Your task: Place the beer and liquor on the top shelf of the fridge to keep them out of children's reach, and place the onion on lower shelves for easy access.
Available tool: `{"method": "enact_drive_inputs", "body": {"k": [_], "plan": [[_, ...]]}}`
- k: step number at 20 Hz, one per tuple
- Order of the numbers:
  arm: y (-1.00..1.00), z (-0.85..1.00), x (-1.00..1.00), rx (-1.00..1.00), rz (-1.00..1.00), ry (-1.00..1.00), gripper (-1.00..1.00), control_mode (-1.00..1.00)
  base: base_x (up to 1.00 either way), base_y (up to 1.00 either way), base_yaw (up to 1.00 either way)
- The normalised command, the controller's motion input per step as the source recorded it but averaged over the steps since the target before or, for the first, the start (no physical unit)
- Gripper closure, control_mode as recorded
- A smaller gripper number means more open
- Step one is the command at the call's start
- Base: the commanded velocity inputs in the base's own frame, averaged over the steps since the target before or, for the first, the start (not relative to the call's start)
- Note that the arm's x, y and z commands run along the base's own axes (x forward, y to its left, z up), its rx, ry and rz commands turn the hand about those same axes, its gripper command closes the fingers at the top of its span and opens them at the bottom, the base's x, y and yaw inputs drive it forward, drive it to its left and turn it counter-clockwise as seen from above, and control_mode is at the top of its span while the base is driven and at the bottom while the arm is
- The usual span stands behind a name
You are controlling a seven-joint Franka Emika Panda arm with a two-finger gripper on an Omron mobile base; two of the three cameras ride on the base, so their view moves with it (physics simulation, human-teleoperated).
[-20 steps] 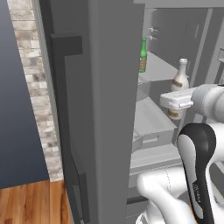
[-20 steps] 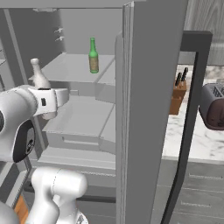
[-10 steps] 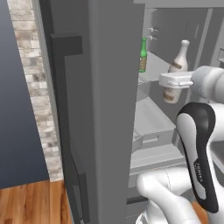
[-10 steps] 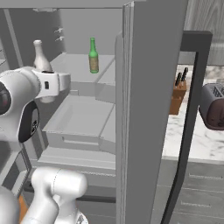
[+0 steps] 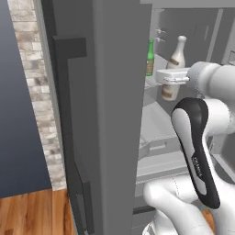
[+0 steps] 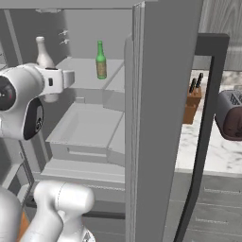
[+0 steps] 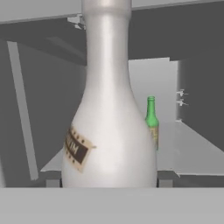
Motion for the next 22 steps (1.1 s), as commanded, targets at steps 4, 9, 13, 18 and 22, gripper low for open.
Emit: {"method": "enact_drive_inputs", "body": {"k": [4, 9, 13, 18, 22], "plan": [[0.21, 0.02, 0.46, 0.0, 0.0, -0.06, 1.0, -1.0, 0.0, 0.0, 0.0], [0.05, 0.0, 0.56, 0.0, 0.0, 0.0, 1.0, -1.0, 0.0, 0.0, 0.0], [0.0, 0.0, 0.65, 0.0, 0.0, 0.0, 1.0, -1.0, 0.0, 0.0, 0.0], [0.0, 0.0, 0.63, 0.0, 0.0, 0.0, 1.0, -1.0, 0.0, 0.0, 0.0], [0.0, -0.16, 0.54, 0.0, 0.0, 0.0, 1.0, -1.0, 0.0, 0.0, 0.0]]}}
